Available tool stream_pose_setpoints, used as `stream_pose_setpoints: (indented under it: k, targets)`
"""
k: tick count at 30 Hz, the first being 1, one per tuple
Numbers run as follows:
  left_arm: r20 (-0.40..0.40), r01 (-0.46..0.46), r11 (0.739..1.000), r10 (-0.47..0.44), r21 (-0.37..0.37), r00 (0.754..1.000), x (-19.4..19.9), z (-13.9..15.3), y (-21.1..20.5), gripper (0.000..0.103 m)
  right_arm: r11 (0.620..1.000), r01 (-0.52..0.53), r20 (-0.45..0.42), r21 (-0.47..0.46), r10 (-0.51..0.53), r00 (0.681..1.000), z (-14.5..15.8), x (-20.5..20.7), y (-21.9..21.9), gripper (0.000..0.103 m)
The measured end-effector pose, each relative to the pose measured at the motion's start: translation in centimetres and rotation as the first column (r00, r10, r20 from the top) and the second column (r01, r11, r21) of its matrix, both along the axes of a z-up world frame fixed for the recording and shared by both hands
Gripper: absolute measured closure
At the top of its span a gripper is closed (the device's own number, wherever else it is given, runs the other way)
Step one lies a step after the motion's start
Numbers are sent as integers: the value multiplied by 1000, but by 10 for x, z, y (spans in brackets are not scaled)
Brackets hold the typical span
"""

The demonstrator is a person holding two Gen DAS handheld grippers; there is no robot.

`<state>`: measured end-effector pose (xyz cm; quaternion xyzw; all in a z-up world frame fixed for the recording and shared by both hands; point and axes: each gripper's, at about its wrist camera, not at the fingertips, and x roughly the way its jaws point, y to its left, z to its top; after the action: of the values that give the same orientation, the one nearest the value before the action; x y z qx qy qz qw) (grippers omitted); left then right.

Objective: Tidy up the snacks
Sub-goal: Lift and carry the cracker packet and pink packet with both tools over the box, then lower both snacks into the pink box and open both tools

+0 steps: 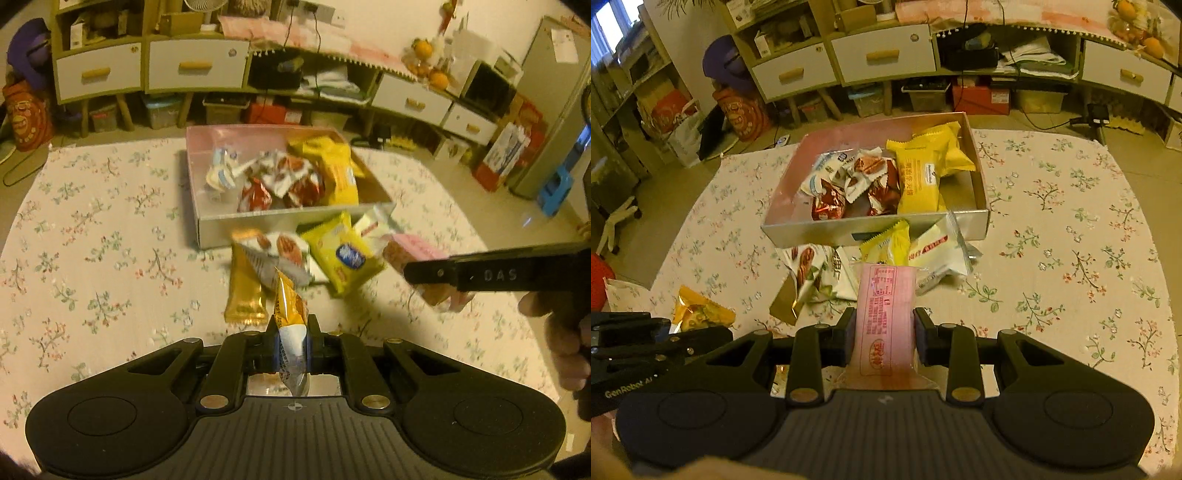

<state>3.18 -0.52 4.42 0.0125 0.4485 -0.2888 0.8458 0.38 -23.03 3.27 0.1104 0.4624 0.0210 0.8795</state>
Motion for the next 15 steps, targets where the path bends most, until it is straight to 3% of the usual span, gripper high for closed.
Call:
stream_pose_setpoints:
  k: [8,15]
  targets:
    - [60,-40,999,40,-1,997,34,16,-13,93,1000,-8,7,17,8,1000,10,33,3,74]
    - [88,-94,996,94,-1,992,91,13,-30,93,999,-19,38,-33,20,999,20,80,4,74]
